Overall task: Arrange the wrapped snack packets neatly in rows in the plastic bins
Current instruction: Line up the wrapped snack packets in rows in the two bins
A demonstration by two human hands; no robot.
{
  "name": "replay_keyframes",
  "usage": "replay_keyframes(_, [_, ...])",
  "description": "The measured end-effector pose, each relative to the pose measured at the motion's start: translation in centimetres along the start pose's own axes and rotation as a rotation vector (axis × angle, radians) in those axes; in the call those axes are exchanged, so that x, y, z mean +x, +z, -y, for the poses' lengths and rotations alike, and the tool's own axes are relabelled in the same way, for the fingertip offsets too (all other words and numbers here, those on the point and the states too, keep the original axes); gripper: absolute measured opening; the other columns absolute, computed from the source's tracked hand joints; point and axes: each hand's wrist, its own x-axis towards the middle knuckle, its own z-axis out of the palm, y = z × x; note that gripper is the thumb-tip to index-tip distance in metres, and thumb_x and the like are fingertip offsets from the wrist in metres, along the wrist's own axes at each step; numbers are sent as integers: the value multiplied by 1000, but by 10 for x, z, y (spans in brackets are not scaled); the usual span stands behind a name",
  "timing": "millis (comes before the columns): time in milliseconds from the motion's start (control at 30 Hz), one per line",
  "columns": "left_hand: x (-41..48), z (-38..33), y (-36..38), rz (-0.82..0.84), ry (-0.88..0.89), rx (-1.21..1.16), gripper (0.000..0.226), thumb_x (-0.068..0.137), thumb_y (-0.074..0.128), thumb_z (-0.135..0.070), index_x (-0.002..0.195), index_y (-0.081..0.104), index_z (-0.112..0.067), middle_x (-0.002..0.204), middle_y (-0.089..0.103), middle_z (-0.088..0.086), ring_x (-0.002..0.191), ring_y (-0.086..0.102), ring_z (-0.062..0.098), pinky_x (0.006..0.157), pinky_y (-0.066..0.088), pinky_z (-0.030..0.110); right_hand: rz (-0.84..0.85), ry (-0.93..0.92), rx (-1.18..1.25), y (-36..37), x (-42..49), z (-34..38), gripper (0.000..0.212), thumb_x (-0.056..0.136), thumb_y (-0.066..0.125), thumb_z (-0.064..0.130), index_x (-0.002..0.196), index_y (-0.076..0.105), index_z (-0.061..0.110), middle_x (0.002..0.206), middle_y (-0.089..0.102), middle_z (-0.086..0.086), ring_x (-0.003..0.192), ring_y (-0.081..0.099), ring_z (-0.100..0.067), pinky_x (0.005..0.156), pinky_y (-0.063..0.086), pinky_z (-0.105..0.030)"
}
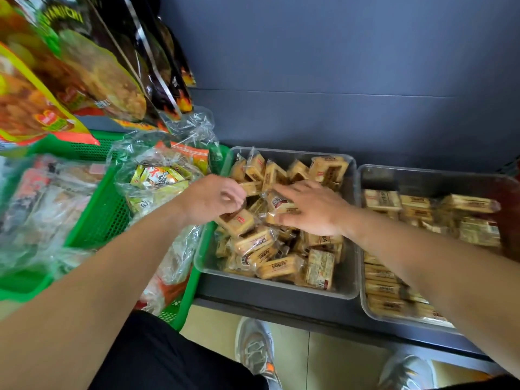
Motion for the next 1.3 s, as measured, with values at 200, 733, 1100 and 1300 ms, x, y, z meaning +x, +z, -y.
replay_keyframes(200, [17,16,4,-72,-149,-55,69,89,75,-33,149,42,-25,149,49,-1,136,49,23,115,39,43,55,-80,-56,-3,-9,-13,67,90,44,74,151,28,51,144,39,12,140,27,-19,114,34,-47])
replay_keyframes(733, [3,16,7,160,29,-286,24,93,70,-11,104,78,-31,119,71,-20,118,60,-4,114,40,31,54,-57,75,1,35,15,84,94,56,58,160,6,41,160,23,5,148,18,-21,117,25,-51])
replay_keyframes(1100, [17,33,0,-106,-89,-22,27,97,67,-14,118,66,-31,120,67,-9,108,62,8,101,47,29,21,-102,347,-6,12,-7,53,78,54,77,123,43,52,122,51,24,115,52,-6,94,42,-33])
replay_keyframes(1300, [18,29,5,7,-147,-77,35,97,67,-31,131,63,-24,123,67,-5,114,62,14,107,45,36,148,-156,97,-16,5,-14,40,91,64,52,128,50,54,115,47,25,113,44,-2,96,41,-33])
